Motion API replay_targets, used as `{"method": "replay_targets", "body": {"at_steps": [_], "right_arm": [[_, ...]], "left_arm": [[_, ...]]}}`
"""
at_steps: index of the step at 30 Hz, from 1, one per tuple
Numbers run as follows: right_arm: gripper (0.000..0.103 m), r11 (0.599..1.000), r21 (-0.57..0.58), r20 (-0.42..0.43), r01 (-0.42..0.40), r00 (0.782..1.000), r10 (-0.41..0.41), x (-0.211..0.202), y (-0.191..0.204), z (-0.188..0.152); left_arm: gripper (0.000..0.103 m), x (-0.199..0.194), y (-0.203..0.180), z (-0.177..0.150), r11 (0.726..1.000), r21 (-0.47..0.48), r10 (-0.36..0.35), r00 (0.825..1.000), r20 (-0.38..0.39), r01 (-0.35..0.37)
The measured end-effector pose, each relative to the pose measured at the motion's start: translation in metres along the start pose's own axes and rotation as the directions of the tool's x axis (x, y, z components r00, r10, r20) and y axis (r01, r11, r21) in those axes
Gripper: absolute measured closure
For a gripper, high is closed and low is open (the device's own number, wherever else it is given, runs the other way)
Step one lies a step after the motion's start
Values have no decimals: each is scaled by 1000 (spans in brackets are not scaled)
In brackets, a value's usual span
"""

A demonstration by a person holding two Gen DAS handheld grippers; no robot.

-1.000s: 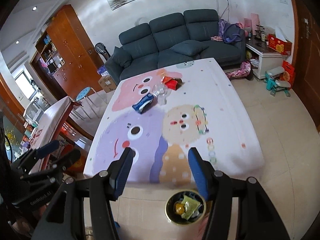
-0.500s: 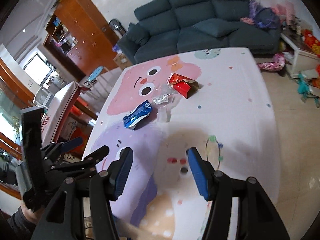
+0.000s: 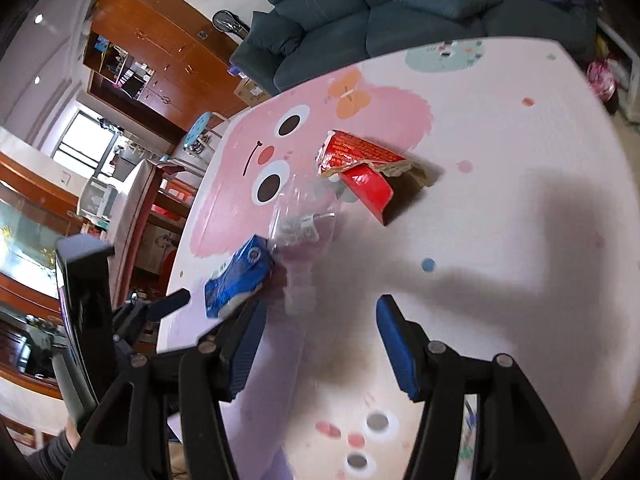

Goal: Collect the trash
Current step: 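Grasp the blue milk carton with the left gripper while the right grasps the clear bottle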

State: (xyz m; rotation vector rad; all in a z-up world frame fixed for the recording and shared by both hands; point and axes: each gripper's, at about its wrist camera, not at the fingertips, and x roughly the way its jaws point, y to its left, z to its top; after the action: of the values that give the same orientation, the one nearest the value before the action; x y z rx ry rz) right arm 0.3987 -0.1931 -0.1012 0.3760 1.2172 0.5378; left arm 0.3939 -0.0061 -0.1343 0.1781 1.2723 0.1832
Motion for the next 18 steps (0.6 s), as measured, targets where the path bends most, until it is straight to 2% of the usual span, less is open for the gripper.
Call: {"method": "replay_targets", "body": {"at_steps": [4, 7, 8, 11, 14, 15, 18], "right_arm": [[45, 1000, 9, -21, -28, 999, 28, 21, -5, 15], [45, 999, 14, -35, -46, 998, 47, 37, -8, 23], [45, 998, 16, -40, -53, 998, 54, 41, -10, 26], [45, 997, 22, -48, -72, 996, 73, 52, -9, 31], [45, 996, 18, -54, -84, 995, 85, 62, -7, 36], [45, 996, 15, -54, -86, 995, 87, 65, -6, 37], [45, 995, 6, -50, -95, 994, 95, 74, -3, 40]], "left_arm": [[28, 14, -6, 7, 1000, 4, 21, 1000, -9, -21], [28, 17, -2, 8, 1000, -26, 7, 1000, -8, -7], [33, 17, 1, 10, 999, -34, -1, 1000, -5, 1], [57, 14, 9, 14, 999, -48, -24, 1000, 15, 25], [71, 7, 19, 15, 995, -74, -56, 998, 37, 59], [78, 6, 24, 15, 992, -95, -78, 996, 39, 82], [83, 4, 43, 15, 973, -178, -141, 989, 44, 147]]}}
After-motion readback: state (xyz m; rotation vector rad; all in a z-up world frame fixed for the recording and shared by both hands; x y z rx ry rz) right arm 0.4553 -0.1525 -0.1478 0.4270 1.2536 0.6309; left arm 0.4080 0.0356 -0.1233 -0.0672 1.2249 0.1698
